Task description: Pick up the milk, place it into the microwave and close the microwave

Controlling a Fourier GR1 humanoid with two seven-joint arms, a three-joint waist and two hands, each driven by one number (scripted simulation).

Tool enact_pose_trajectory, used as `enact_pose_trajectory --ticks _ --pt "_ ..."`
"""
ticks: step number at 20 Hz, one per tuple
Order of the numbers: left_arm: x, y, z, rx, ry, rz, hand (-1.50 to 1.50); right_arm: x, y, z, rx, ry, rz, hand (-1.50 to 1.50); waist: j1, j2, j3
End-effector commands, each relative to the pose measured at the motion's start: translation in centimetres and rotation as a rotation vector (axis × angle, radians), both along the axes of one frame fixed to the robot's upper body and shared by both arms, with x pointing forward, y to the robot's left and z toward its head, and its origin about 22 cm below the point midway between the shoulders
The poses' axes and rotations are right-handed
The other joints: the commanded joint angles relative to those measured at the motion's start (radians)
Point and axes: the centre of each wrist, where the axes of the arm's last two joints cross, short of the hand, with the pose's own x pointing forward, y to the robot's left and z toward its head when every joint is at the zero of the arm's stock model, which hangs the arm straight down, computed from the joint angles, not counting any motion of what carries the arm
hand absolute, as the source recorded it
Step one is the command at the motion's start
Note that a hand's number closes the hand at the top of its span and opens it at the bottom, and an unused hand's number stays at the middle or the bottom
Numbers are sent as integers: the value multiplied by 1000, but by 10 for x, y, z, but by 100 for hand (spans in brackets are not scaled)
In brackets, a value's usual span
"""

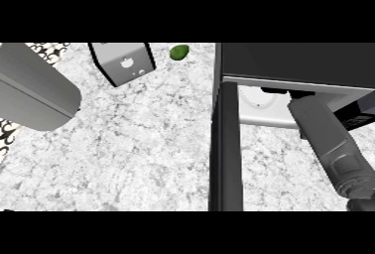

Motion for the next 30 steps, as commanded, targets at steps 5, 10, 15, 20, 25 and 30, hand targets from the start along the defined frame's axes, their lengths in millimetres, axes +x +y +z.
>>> enact_pose_trajectory --ticks 5,10,15,20,25,30 --pt "8 0 4 45 -1 11 -150 -18 -37 -22 -139 50 -331 -150 16 14 -2" --pt "12 3 -7 56 30 1 -150 -3 -13 -4 -96 25 -89 -150 14 5 0" --pt "14 -5 -6 80 27 -85 -150 -2 -1 -6 -71 14 -10 -150 24 2 1" --pt "18 -10 -12 77 27 -137 -150 2 -5 2 20 42 67 -150 19 -1 1" --pt "31 -16 -12 72 20 -202 -150 4 7 3 161 43 173 -150 -10 -9 0" --pt "28 -36 -15 66 23 -260 -150 -8 1 -18 336 53 231 -150 -28 -20 0"
